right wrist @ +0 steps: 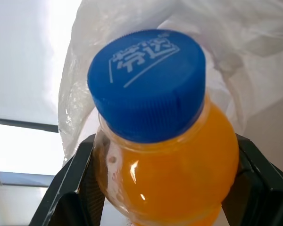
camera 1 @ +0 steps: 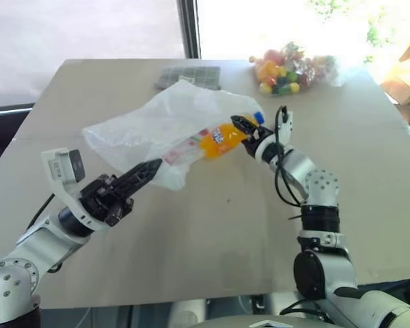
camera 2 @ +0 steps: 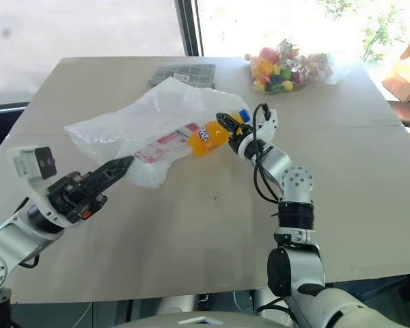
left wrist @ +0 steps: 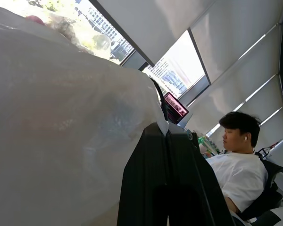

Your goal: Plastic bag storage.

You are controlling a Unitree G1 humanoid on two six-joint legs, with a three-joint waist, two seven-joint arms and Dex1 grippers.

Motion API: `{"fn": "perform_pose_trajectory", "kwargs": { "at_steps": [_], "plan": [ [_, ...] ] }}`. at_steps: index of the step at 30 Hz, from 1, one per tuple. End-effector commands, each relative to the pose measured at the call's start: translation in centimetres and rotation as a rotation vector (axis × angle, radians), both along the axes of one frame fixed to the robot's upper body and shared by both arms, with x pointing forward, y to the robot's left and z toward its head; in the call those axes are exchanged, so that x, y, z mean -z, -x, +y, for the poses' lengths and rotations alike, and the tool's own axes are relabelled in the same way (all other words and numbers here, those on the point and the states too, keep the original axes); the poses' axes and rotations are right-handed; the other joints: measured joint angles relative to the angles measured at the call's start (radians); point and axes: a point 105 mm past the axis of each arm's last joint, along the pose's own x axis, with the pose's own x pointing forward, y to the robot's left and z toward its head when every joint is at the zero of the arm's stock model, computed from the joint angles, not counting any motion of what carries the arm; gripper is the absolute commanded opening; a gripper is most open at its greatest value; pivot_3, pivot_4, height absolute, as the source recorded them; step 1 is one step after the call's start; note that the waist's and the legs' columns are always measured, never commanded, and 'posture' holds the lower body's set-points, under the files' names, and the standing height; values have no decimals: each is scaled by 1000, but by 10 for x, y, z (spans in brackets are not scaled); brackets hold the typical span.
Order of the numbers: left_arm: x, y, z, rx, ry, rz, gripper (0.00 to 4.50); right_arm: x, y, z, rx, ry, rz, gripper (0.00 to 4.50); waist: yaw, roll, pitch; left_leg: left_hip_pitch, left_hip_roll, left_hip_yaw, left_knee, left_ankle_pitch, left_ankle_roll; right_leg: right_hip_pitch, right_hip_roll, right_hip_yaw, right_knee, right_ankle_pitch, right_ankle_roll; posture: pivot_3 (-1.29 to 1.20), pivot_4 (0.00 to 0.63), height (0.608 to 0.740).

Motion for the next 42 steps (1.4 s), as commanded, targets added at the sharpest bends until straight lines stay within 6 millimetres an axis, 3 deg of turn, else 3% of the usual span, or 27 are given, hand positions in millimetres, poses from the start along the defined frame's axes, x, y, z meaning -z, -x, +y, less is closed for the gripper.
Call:
{"fn": "perform_pose_trajectory", "kwargs": {
  "at_steps": [1,9,16,21,27,30,31,35,37,42],
  "plan": [
    [-8,1,8,-8,-34,-38,0,-55,18,36,-150,-222,-122,2689,-10,1,0,0,0,0,0,0,0,0,0,0,0,0,0,0,150,740],
    [-1,4,1,70,-74,-15,0,-77,18,40,-176,-401,-97,2689,-18,2,1,0,0,0,0,0,0,0,0,0,0,0,0,0,150,740],
    [-2,2,-19,166,-67,-32,0,-75,25,84,-275,-390,-55,2689,-19,2,1,0,0,0,0,0,0,0,0,0,0,0,0,0,150,740],
    [-4,6,-38,236,-32,-46,0,-54,30,123,-346,-334,20,2689,-19,2,1,0,0,0,-1,0,0,0,0,0,0,0,0,0,150,740],
    [6,19,-53,270,-2,-8,0,-51,46,142,-452,-283,6,2689,-20,2,2,0,0,0,-1,0,0,0,0,0,0,0,0,0,150,740],
    [12,24,-54,262,3,12,0,-48,58,147,-527,-232,-25,4028,-20,2,2,0,1,0,-1,0,0,-1,0,0,0,0,0,0,150,740],
    [14,25,-53,254,4,17,0,-47,62,148,-550,-212,-34,4435,-20,2,2,0,1,0,-1,0,0,0,0,0,0,0,0,0,150,740],
    [22,23,-45,205,-2,36,0,-37,70,145,-598,-69,-107,4435,-21,2,2,1,1,0,0,0,0,0,0,0,0,0,0,0,150,740],
    [22,19,-36,167,-3,30,0,-23,64,130,-564,108,-206,4435,-20,2,2,1,1,0,0,0,0,0,0,0,0,0,0,0,150,740],
    [17,8,-18,89,3,-5,0,-8,43,77,-467,343,-382,4435,-8,2,2,0,0,-1,0,0,0,0,-1,-1,0,0,0,0,150,740]
  ]
}}
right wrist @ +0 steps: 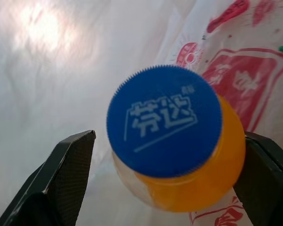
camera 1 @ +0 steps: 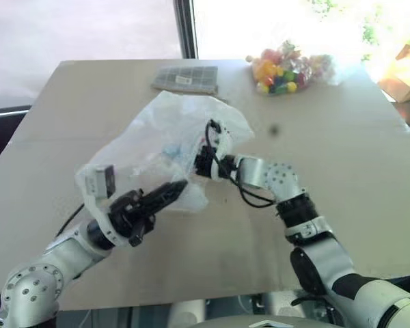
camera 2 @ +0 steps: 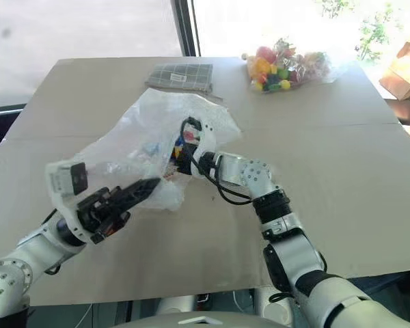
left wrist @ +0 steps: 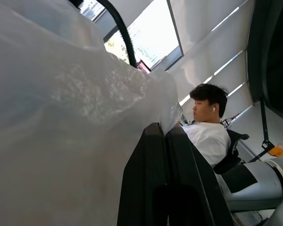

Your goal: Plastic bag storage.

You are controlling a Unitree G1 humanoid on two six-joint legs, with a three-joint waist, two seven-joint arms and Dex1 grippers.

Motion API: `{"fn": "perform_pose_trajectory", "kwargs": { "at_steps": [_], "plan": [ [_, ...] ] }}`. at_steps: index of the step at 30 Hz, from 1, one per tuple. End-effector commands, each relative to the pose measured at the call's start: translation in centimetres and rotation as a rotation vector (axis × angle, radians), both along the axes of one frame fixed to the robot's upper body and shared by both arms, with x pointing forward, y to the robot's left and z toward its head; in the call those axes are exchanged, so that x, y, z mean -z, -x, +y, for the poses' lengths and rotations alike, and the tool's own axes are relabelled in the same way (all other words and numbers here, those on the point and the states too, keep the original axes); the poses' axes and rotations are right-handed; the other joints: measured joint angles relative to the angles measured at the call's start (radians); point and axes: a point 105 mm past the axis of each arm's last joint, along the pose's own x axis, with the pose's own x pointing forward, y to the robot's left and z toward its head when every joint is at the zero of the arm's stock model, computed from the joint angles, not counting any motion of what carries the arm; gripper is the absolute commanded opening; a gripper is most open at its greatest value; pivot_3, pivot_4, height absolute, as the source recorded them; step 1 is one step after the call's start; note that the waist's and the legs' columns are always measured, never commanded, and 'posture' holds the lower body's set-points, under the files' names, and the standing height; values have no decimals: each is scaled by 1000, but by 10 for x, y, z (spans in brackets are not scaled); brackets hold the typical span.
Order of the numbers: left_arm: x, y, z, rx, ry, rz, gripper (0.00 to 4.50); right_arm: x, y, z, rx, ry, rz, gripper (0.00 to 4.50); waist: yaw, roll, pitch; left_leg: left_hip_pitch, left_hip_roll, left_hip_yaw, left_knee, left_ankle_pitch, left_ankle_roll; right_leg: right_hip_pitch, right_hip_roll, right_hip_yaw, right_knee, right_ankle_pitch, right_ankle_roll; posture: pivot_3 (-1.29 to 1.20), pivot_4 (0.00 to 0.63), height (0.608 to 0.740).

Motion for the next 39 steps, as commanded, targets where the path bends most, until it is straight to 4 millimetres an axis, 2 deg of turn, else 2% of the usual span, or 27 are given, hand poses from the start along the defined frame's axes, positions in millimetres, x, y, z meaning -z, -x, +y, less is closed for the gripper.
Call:
{"fn": "perform_pose_trajectory", "kwargs": {
  "at_steps": [1,4,6,8,13,16,19,21,23,26,30,32,35,38,39],
  "plan": [
    [-8,-4,13,-50,0,-53,0,-16,-8,-34,22,44,-222,4435,10,0,0,0,-1,0,0,0,0,0,-1,-1,-1,0,0,0,150,740],
    [-10,-7,17,-65,4,-60,0,-15,-22,-67,101,99,-285,4435,9,-1,0,0,-2,0,1,0,0,1,-3,-1,-1,0,0,0,150,740],
    [-10,-8,17,-68,5,-63,0,-21,-31,-79,175,66,-255,4435,6,0,0,0,-2,0,0,0,0,1,-3,0,-1,0,0,0,150,740],
    [-11,-10,16,-68,8,-65,0,-24,-30,-85,187,64,-257,4435,-3,0,0,0,-1,1,0,0,0,0,0,0,0,0,0,0,150,740],
    [-13,-14,13,-61,12,-72,0,-21,-27,-95,207,163,-384,4435,-2,0,0,0,1,1,-1,0,0,0,2,1,0,0,0,0,150,740],
    [-15,-14,13,-60,12,-76,0,-32,-7,-104,95,175,-554,4435,8,0,1,0,-1,0,0,0,0,0,0,1,0,0,0,0,150,740],
    [-15,-14,13,-63,11,-76,0,-43,22,-117,-70,158,-720,4435,13,0,1,-1,-2,1,0,0,0,0,-1,1,-1,0,1,0,150,740],
    [-16,-14,13,-64,9,-75,0,-44,27,-129,-112,186,-783,4435,16,0,1,0,-1,0,0,0,0,1,0,0,-2,0,1,0,150,740],
    [-16,-14,13,-65,10,-75,0,-40,25,-141,-120,216,-790,4435,16,0,1,1,-1,1,0,0,0,1,1,1,-1,0,1,0,150,740],
    [-17,-15,13,-66,6,-75,0,-34,7,-159,-43,304,-840,4435,16,0,1,2,0,1,1,0,0,1,2,1,-1,0,0,0,150,740],
    [-18,-15,12,-63,5,-76,0,-13,-19,-166,28,517,-905,4435,22,-1,1,1,-1,1,1,0,0,1,2,1,-1,0,0,0,150,740],
    [-18,-15,12,-60,3,-74,0,-5,-36,-160,94,576,-933,4435,23,-1,1,1,-1,2,1,0,0,1,2,2,-1,0,0,0,150,740],
    [-19,-16,10,-58,2,-74,0,-5,-62,-150,223,614,-975,4435,13,-1,1,2,-2,2,1,0,0,1,4,3,0,0,0,0,150,740],
    [-20,-16,9,-60,2,-77,0,-2,-72,-147,273,596,-957,4435,17,-1,2,1,-1,1,1,2,-3,0,4,3,0,0,0,0,150,740],
    [-20,-15,9,-61,2,-77,0,-1,-73,-147,268,593,-957,4206,20,-1,2,1,-1,1,1,3,-5,1,3,3,0,0,0,0,150,740]
  ]
}}
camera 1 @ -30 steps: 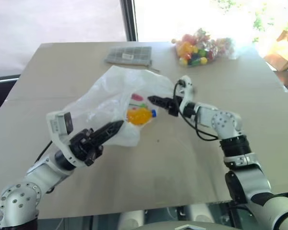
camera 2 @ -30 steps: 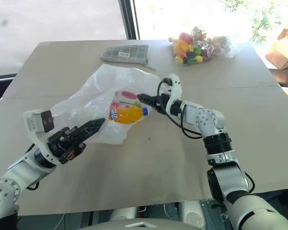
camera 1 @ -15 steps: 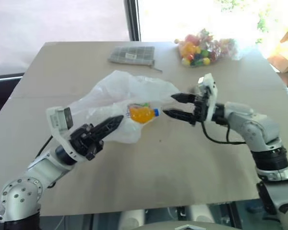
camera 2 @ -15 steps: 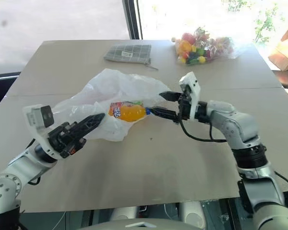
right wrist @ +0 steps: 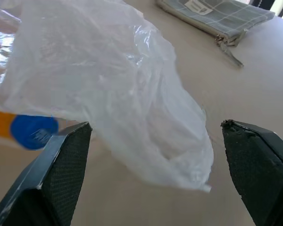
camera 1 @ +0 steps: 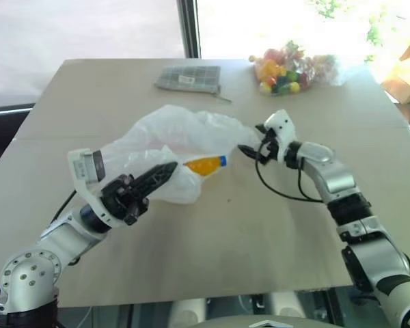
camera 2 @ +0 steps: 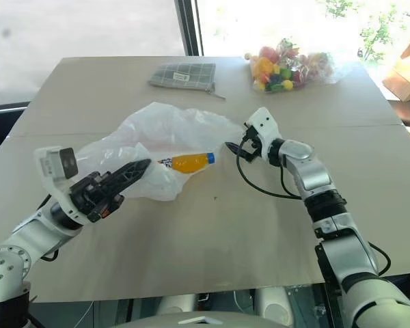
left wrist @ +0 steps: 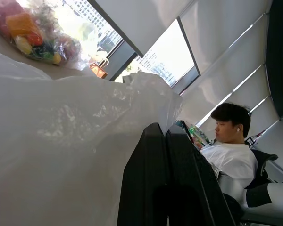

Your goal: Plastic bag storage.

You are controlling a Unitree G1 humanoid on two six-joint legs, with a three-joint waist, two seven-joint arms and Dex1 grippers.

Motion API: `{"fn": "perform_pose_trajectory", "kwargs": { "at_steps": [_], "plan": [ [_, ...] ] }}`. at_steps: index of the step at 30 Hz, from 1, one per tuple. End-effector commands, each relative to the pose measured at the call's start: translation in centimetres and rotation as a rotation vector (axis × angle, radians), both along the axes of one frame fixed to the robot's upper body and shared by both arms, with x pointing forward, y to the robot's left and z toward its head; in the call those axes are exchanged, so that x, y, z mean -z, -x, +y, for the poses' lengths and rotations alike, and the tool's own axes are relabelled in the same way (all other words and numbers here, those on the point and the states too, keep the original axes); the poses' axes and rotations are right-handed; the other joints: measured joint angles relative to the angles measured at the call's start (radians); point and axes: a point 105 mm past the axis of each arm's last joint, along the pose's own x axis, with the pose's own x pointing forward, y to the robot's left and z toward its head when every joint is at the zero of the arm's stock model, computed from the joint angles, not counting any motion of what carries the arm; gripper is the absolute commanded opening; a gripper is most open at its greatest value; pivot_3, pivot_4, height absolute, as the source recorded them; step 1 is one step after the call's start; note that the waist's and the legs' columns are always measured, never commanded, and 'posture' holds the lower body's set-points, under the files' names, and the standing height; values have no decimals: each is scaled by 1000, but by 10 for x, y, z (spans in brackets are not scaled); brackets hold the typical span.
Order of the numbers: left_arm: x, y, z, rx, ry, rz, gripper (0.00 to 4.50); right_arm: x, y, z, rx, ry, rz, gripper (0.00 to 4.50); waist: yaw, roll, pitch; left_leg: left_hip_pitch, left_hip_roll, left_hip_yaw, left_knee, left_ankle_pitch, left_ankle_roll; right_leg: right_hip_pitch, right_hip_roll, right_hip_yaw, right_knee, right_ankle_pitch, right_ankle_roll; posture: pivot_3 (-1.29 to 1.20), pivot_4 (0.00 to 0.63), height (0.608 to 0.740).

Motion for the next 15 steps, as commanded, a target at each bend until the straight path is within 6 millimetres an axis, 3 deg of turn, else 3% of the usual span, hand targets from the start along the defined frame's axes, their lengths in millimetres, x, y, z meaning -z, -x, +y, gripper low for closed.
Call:
{"fn": "perform_pose_trajectory", "kwargs": {
  "at_steps": [1,2,6,11,14,15],
  "plan": [
    [-7,4,-2,11,1,-30,0,-12,-6,-3,8,-7,-68,3902,7,0,0,0,0,0,0,0,0,0,-1,0,0,0,0,0,150,740],
    [-7,5,-2,7,0,-29,0,-8,-6,-4,0,19,-77,3666,9,0,0,-1,0,0,0,0,0,0,-1,0,-1,0,0,0,150,740],
    [-7,5,-1,1,1,-28,0,-3,-4,-4,-30,61,-99,3666,6,0,0,0,-1,1,0,0,0,0,-2,0,-1,0,0,0,150,740],
    [-7,5,0,-3,0,-24,0,-22,-6,-3,-15,-56,-129,3666,4,0,0,0,0,0,0,0,0,0,-1,0,1,0,0,0,150,740],
    [-7,5,1,-4,1,-23,0,-30,4,0,-70,-104,-137,2827,4,0,0,0,0,0,0,0,0,0,-2,0,0,0,0,0,150,740],
    [-7,5,1,-4,1,-23,0,-30,7,1,-94,-113,-127,2346,4,0,0,0,0,0,0,0,0,0,-2,0,0,0,0,0,150,740]
  ]
}}
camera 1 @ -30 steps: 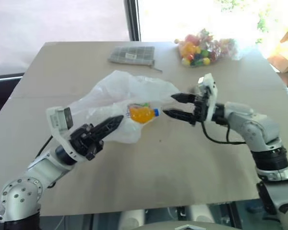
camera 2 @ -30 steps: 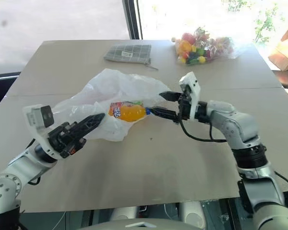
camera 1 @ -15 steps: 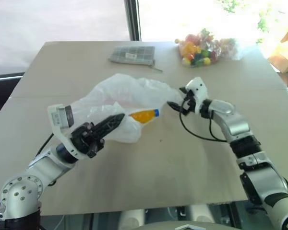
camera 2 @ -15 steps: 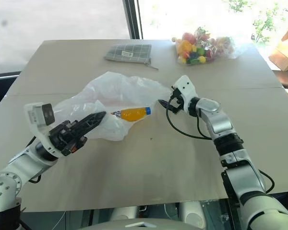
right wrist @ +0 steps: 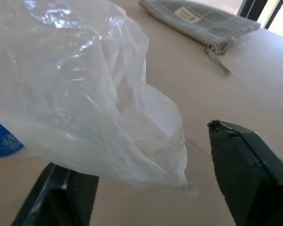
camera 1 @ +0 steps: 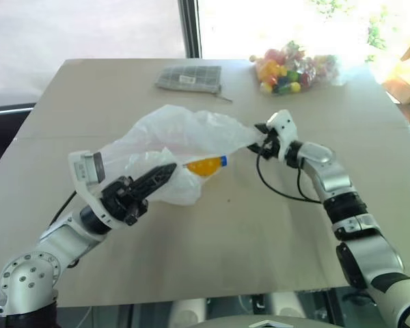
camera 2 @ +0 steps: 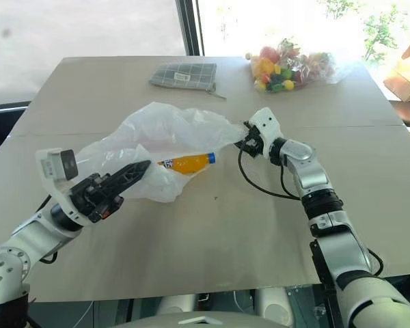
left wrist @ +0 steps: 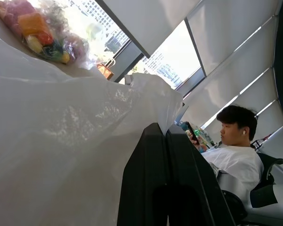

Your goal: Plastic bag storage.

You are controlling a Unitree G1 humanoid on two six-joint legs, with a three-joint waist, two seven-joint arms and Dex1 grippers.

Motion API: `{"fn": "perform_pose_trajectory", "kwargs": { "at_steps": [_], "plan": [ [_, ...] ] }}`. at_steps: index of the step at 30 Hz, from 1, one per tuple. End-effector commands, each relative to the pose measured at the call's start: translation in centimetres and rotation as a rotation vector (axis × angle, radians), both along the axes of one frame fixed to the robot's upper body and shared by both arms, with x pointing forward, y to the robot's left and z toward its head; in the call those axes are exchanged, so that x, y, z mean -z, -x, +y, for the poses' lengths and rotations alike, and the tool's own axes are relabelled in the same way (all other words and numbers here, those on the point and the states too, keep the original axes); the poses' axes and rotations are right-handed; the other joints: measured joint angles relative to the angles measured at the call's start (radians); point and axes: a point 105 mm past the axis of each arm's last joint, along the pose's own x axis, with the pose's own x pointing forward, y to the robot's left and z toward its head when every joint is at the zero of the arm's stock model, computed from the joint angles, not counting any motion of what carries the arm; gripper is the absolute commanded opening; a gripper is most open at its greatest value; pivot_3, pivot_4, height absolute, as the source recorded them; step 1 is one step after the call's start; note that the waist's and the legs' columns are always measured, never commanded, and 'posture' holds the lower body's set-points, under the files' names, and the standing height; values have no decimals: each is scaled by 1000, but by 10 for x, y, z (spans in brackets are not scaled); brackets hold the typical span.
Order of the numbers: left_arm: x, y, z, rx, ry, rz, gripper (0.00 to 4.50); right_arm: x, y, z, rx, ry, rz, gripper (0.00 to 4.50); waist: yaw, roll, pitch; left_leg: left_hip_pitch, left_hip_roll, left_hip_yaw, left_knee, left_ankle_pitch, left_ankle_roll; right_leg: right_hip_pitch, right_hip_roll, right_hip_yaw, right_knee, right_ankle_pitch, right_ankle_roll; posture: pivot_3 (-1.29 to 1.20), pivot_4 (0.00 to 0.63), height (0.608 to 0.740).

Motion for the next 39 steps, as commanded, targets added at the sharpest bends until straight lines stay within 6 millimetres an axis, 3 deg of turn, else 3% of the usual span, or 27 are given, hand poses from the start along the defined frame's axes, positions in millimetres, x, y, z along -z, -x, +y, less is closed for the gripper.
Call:
{"fn": "perform_pose_trajectory", "kwargs": {
  "at_steps": [1,5,10,16,22,26,32,36,39],
  "plan": [
    [-10,4,-1,13,5,-42,0,-25,14,4,-92,-78,-50,1834,0,0,0,0,0,0,0,0,0,0,0,0,0,0,0,0,150,740],
    [-10,3,0,17,-3,-45,0,-34,26,5,-154,-172,15,49,3,0,0,0,0,0,0,0,0,0,0,-1,0,0,0,0,150,740],
    [-17,-6,8,-10,-19,-72,0,-51,47,-6,-274,-316,221,49,4,0,0,0,0,-1,0,-1,1,1,-1,-1,0,0,0,0,150,740],
    [-36,-19,16,0,-46,-141,0,-95,75,-44,-475,-584,366,49,6,0,0,0,-1,-1,0,-2,4,1,-1,-2,0,0,0,0,150,740],
    [-76,-34,25,39,-99,-260,0,-124,70,-70,-422,-676,331,49,6,0,0,0,-4,-1,0,-2,4,1,1,-2,0,0,0,0,150,740],
    [-109,-48,35,27,-100,-355,0,-162,65,-83,-402,-752,253,49,5,-1,3,-1,-5,-1,0,-2,4,0,1,-1,0,0,0,0,150,740],
    [-147,-58,46,12,-55,-464,0,-156,57,-87,-284,-581,262,49,6,-2,5,-3,-5,-1,0,-2,4,0,1,-2,-2,0,1,0,150,740],
    [-157,-62,54,-9,-51,-506,0,-148,56,-99,-229,-493,269,49,5,-2,5,-4,-5,-1,0,-2,4,-2,0,-1,-2,0,1,0,150,740],
    [-172,-64,65,-49,-6,-549,0,-162,63,-113,-222,-481,227,49,6,-3,7,-4,-5,-1,0,-2,4,-2,0,-1,-1,0,1,0,150,740]
  ]
}}
